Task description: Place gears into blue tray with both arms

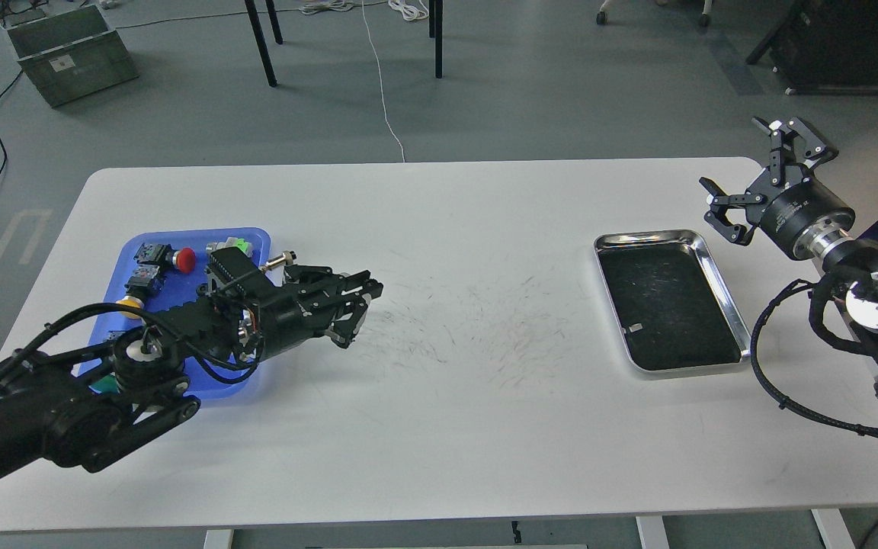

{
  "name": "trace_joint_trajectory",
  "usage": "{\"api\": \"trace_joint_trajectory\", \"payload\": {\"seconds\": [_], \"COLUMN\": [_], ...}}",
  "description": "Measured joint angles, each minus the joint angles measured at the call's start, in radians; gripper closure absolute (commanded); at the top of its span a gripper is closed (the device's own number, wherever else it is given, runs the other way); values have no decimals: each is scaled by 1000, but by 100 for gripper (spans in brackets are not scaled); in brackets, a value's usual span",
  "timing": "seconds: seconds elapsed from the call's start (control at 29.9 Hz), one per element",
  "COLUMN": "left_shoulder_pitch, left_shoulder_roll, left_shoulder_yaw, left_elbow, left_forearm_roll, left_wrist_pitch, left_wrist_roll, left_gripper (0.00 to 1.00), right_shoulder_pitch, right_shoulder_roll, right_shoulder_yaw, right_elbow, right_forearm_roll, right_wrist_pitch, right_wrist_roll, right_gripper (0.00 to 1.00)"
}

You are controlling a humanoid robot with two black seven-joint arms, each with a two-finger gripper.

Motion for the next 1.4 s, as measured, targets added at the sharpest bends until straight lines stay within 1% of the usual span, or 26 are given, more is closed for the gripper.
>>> {"api": "trace_joint_trajectory", "payload": {"seconds": [0.13, 0.23, 0.3, 0.4, 0.57, 0.77, 0.94, 1.07, 1.14, 1.27, 1.34, 1.4], "left_shoulder_pitch": [-11, 2, 24, 73, 113, 126, 127, 127, 127, 125, 124, 121], "left_shoulder_roll": [117, 179, 217, 251, 254, 215, 179, 156, 146, 139, 137, 137], "left_shoulder_yaw": [-1, 15, 37, 60, 70, 71, 73, 73, 73, 73, 73, 73], "left_elbow": [-18, -17, -15, -10, 23, 114, 212, 278, 297, 309, 313, 315], "left_forearm_roll": [-99, -164, -183, -202, -229, -230, -223, -222, -222, -221, -221, -225], "left_wrist_pitch": [-2, -4, -4, -4, 4, 9, 10, 10, 10, 10, 10, 10], "left_wrist_roll": [-15, -46, -63, -78, -85, -87, -112, -134, -144, -149, -150, -151], "left_gripper": [93, 92, 92, 92, 92, 92, 92, 89, 85, 68, 54, 44], "right_shoulder_pitch": [1, 2, 2, 2, 0, 0, 0, 0, 0, 0, 0, 0], "right_shoulder_roll": [0, -1, -1, -2, 2, 2, 0, 0, 0, 0, 0, 2], "right_shoulder_yaw": [4, 5, 5, 6, 4, 1, 2, 2, 2, 1, 1, 1], "right_elbow": [-2, -3, -3, -4, -4, -4, -4, -4, -4, -4, -4, -4], "right_forearm_roll": [0, 0, 0, 0, 0, 0, 0, 0, 0, 0, 0, 0], "right_wrist_pitch": [0, 0, 1, 1, 1, 1, 1, 1, 1, 1, 1, 1], "right_wrist_roll": [0, 1, 1, 1, 1, 2, 2, 1, 1, 2, 2, 1], "right_gripper": [4, 4, 4, 4, 4, 4, 4, 4, 4, 4, 4, 4]}}
